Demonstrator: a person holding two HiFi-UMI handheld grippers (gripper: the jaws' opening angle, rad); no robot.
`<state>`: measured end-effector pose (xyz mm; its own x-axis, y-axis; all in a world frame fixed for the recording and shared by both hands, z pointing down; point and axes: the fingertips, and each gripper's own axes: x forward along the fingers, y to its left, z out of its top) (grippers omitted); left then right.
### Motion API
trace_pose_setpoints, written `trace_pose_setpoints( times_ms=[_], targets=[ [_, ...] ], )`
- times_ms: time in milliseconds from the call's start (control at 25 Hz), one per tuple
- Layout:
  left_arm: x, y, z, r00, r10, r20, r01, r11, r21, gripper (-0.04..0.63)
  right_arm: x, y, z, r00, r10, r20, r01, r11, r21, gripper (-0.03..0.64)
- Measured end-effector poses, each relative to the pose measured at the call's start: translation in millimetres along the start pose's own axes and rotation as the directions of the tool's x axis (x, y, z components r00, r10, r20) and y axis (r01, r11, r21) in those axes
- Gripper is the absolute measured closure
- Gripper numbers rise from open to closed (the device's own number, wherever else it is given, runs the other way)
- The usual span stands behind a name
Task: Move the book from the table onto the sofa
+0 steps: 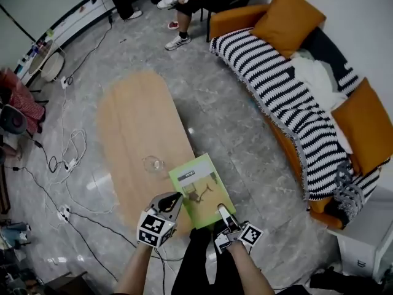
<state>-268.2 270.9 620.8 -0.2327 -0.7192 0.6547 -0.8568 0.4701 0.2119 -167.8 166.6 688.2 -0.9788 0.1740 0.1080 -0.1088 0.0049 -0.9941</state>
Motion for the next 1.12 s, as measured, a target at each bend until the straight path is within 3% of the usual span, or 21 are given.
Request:
trace_pose_setpoints(
  times_ms=[200,560,1120],
  targets=[
    [-50.0,-19.0,46.4,0.988,0.088,0.124,-0.087,0.996,-0.014,0.58,2.3,70.7,18.3,0.998,0.059,0.024,-0.059,0.998,-0.014,0.471],
    [-135.9,-59.5,105.9,0.935,0.203,0.291,-0.19,0.979,-0.071,0.58,-14.4,176.9,27.3,0.992,0.115,0.054,-0.115,0.993,-0.01,0.471],
    [-212.9,-80.2,142.9,0.844,0.3,0.446,-0.294,0.952,-0.083,0.581,-22.8,240.4,24.5,0.985,0.144,0.092,-0.145,0.989,0.001,0.472]
  ],
)
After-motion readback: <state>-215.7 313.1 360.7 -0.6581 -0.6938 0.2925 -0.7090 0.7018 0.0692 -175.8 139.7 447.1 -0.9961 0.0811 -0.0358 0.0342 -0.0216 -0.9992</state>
